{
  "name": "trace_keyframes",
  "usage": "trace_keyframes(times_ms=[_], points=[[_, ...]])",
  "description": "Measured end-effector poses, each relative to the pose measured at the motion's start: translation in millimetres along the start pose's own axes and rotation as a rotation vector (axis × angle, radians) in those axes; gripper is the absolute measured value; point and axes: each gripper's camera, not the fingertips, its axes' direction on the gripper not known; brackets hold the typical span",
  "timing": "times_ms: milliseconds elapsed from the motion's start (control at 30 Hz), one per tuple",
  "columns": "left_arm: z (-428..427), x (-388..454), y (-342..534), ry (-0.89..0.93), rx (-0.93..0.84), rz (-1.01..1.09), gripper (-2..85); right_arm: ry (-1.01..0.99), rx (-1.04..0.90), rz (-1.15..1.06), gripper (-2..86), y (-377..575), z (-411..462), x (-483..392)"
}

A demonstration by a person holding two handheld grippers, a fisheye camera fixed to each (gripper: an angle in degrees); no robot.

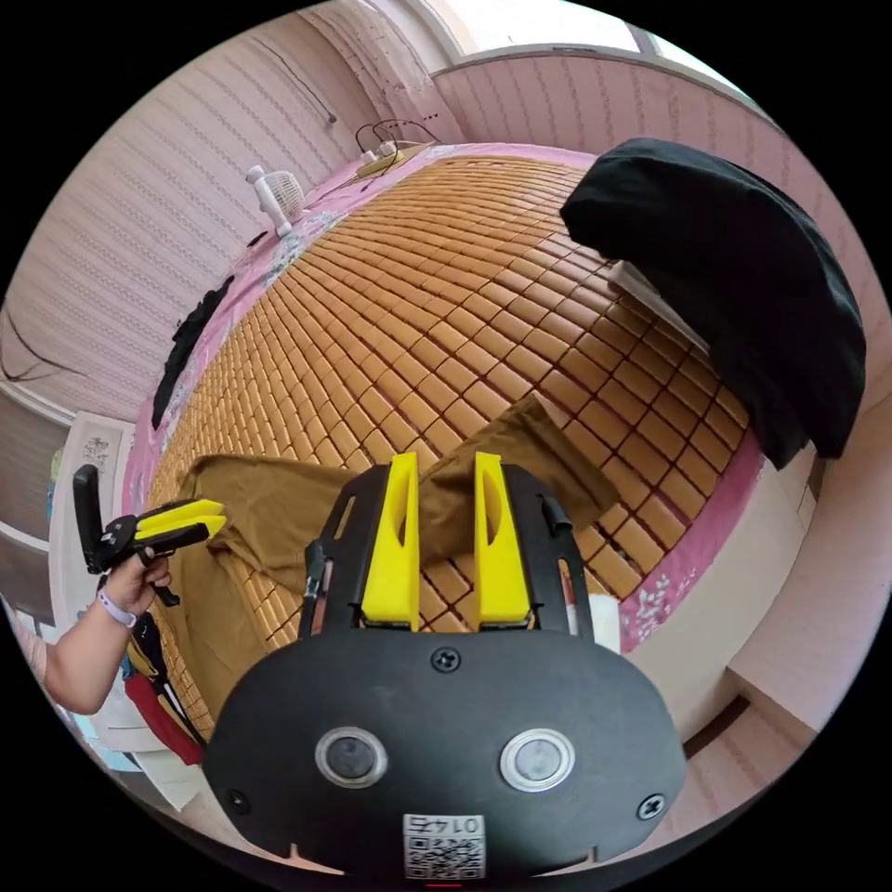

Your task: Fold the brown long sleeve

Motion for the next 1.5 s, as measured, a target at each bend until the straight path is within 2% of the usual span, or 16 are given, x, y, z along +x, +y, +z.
trace_keyframes(times_ms=[100, 167, 233, 300, 367, 433, 567, 667, 833, 967, 1000, 1100, 1200, 1300, 1400, 1500], points=[[12.2, -13.1, -15.5, -0.026, -0.007, -0.055, 6.6, 0.009, -0.024, -0.028, 3.4, -5.2, -0.2, 3.5], [20.9, -15.7, -21.9, -0.038, -0.030, -0.047, 6.3, -0.099, 0.078, -0.022, 2.0, 0.6, -22.0, 14.2], [20.1, -17.2, -23.8, -0.038, -0.034, -0.046, 6.1, -0.301, 0.324, -0.016, 1.4, 26.3, -69.1, 38.7], [19.1, -18.7, -23.4, -0.026, -0.038, -0.056, 6.2, -0.321, 0.385, 0.031, 1.2, 52.5, -91.3, 61.2], [17.9, -17.8, -22.2, -0.014, -0.042, -0.052, 6.5, -0.276, 0.354, 0.123, 1.4, 79.7, -93.2, 85.3], [16.6, -16.0, -21.9, -0.003, -0.042, -0.049, 7.0, -0.201, 0.229, 0.262, 1.9, 106.2, -76.8, 113.7], [3.2, -13.3, -16.6, 0.003, -0.017, -0.044, 7.6, -0.147, 0.152, 0.320, 4.6, 116.7, -69.9, 127.3], [-16.3, -19.9, -8.0, 0.006, 0.031, -0.076, 7.5, -0.091, 0.168, 0.199, 7.0, 101.6, -79.7, 105.7], [-46.7, -38.8, 6.7, -0.099, 0.075, -0.129, 7.5, 0.073, 0.006, -0.330, 7.9, 93.8, -73.2, 18.2], [-64.5, -69.0, 23.8, -0.149, 0.093, -0.242, 7.5, 0.153, -0.144, -0.374, 7.1, 97.3, -38.4, 8.9], [-66.3, -72.2, 26.5, -0.152, 0.095, -0.255, 7.5, 0.101, -0.093, -0.358, 6.0, 95.7, -46.7, 13.2], [-72.4, -83.5, 40.2, -0.149, 0.101, -0.307, 7.7, 0.007, -0.162, -0.285, 1.6, 77.6, -59.7, 25.9], [-77.6, -87.4, 51.8, -0.168, 0.093, -0.319, 7.8, -0.058, -0.054, -0.233, 0.9, 48.3, -100.3, 37.0], [-84.1, -90.3, 58.3, -0.191, 0.088, -0.311, 7.9, -0.119, 0.036, -0.029, 0.9, 7.2, -130.8, 66.7], [-90.3, -98.5, 62.1, -0.166, 0.110, -0.336, 7.9, -0.040, 0.095, 0.071, 1.5, -19.2, -150.1, 75.3], [-94.2, -105.3, 63.5, -0.198, 0.105, -0.342, 7.9, 0.029, 0.079, -0.029, 2.5, -27.1, -156.1, 48.2]])
